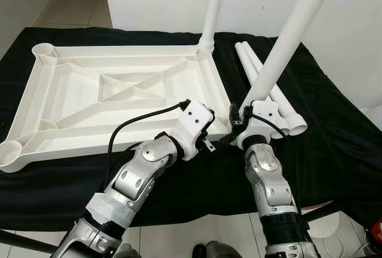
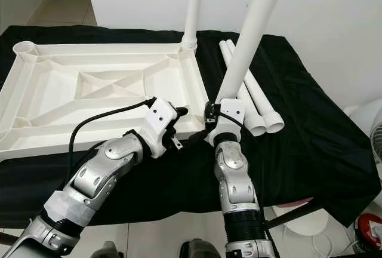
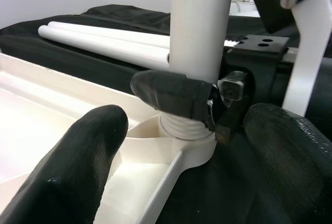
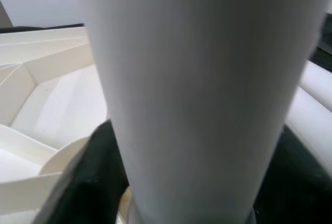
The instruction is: Building children table
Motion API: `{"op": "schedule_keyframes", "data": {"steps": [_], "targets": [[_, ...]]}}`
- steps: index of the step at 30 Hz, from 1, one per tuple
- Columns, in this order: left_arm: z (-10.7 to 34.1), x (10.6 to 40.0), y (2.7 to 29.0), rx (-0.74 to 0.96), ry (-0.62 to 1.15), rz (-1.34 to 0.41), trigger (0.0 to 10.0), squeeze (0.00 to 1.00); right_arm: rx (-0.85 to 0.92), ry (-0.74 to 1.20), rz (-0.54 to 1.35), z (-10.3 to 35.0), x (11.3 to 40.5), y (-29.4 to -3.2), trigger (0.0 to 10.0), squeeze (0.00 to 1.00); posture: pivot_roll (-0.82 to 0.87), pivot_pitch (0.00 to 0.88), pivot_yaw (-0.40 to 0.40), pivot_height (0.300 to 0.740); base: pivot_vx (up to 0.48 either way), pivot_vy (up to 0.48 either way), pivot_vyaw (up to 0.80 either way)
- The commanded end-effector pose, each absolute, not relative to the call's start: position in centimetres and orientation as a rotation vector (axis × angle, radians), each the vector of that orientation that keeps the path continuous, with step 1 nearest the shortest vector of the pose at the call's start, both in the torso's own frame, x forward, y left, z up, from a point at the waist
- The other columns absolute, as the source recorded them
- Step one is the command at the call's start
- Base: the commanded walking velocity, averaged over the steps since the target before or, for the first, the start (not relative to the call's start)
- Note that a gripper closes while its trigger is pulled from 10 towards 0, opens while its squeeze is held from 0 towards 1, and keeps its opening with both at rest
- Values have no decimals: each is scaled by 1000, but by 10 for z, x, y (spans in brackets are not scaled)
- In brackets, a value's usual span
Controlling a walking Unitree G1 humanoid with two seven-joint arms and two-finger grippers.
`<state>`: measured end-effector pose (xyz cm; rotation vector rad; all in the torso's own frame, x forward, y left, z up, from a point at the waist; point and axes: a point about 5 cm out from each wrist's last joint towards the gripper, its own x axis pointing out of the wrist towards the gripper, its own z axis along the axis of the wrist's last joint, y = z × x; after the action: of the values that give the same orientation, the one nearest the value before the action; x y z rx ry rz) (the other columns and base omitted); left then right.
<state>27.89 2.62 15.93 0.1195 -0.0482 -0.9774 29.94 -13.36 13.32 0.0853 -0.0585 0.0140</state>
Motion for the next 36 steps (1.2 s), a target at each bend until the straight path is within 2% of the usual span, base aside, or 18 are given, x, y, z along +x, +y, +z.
{"op": "schedule_keyframes", "data": {"steps": [1, 6, 9, 10, 11, 12, 13, 22, 32, 33, 34, 36], "targets": [[159, 280, 24, 125, -51, -969, 10000, 0, 92, -55, 20, 133, 298, -139, 10000, 1000, 0, 0, -48, 740, 0, 0, 0], [159, 279, 27, 152, -74, -967, 10000, 0, 101, -59, 69, 133, 297, -144, 10000, 1000, 8, 0, -50, 740, 0, 0, 0], [157, 278, 29, 149, -69, -955, 10000, 0, 52, -62, 115, 132, 297, -157, 10000, 1000, 19, 0, -53, 740, 0, 0, 0], [156, 277, 30, 144, -64, -952, 10000, 0, 30, -60, 138, 132, 297, -162, 10000, 773, 27, 0, -55, 740, 0, 0, 0], [156, 277, 30, 144, -64, -952, 10000, 0, 30, -60, 138, 132, 297, -162, 10000, 773, 27, 0, -55, 740, 0, 0, 0], [156, 275, 30, 142, -62, -952, 10000, 0, -1, -58, 175, 132, 297, -165, 10000, 435, 27, 0, -55, 740, 0, 0, 0], [156, 274, 30, 141, -61, -952, 10000, 0, -15, -55, 222, 131, 297, -168, 10000, 0, 46, 0, -60, 740, 0, 0, 0], [152, 269, 34, 124, -38, -980, 10000, 0, -120, -58, 447, 132, 306, -176, 10000, 0, 65, 0, -63, 740, 0, 0, 0], [150, 268, 37, 115, -16, -1001, 10000, 0, -196, -43, 602, 132, 321, -173, 10000, 0, 72, 0, -67, 740, 0, 0, 0], [151, 269, 36, 114, -18, -1001, 10000, 0, -209, -36, 617, 132, 325, -172, 8980, 0, 71, 0, -65, 740, 0, 0, 0], [152, 269, 35, 113, -20, -1001, 10000, 0, -216, -28, 634, 132, 327, -171, 4549, 0, 71, 0, -67, 740, 0, 0, 0], [152, 269, 35, 113, -20, -1001, 10000, 0, -216, -28, 634, 132, 327, -171, 4549, 0, 71, 0, -67, 740, 0, 0, 0]]}}
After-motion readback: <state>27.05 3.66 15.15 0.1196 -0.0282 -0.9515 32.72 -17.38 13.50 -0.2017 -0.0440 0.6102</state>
